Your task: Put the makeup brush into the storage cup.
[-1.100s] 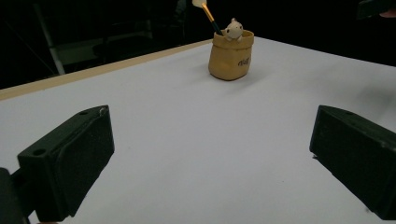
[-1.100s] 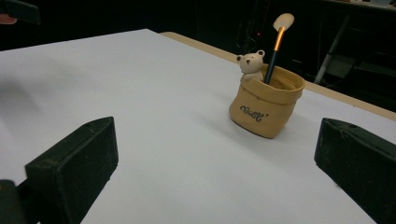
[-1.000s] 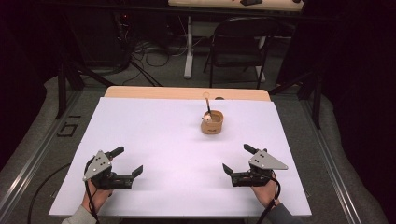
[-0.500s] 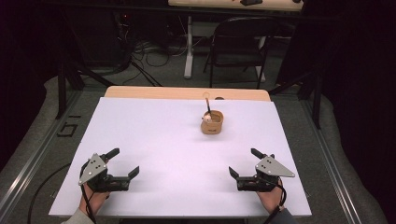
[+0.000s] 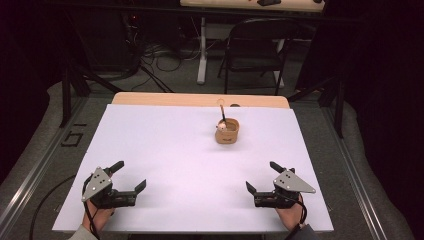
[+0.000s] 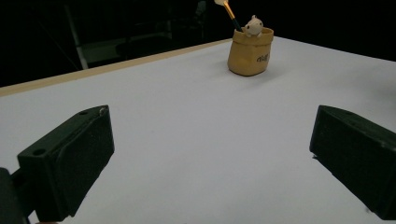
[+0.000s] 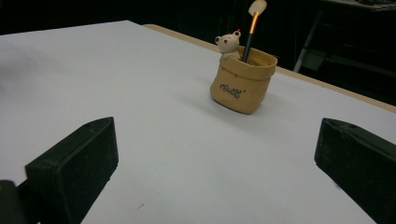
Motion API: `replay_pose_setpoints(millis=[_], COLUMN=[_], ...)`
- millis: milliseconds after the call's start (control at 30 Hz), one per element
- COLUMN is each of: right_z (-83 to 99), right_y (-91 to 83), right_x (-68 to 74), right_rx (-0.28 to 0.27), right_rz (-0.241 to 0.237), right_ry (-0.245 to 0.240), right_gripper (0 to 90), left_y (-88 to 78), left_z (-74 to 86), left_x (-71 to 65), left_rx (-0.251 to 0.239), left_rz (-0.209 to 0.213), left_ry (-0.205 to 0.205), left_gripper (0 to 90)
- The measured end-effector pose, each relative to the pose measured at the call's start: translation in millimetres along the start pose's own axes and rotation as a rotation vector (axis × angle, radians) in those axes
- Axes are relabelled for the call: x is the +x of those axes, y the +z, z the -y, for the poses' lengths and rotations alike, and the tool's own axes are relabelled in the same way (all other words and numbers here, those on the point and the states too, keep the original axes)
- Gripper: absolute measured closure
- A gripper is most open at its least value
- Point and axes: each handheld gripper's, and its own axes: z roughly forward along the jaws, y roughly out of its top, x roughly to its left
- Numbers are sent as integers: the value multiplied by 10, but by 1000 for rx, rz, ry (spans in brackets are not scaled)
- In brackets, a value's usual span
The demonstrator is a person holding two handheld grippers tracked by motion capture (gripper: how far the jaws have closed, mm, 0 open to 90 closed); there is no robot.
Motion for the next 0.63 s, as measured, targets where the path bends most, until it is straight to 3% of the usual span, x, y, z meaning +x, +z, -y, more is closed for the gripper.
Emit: replay_pose_setpoints(millis=[633], right_z=[15], right_y=[-16], right_x=[13], right_rx=[0], right_rz=[-5], right_ry=[-20], right_gripper=[0], left_y=[2], left_z=[-3], left_x=[-14], left_rx=[9], left_rz=[15], left_ry=[20], left_gripper=[0])
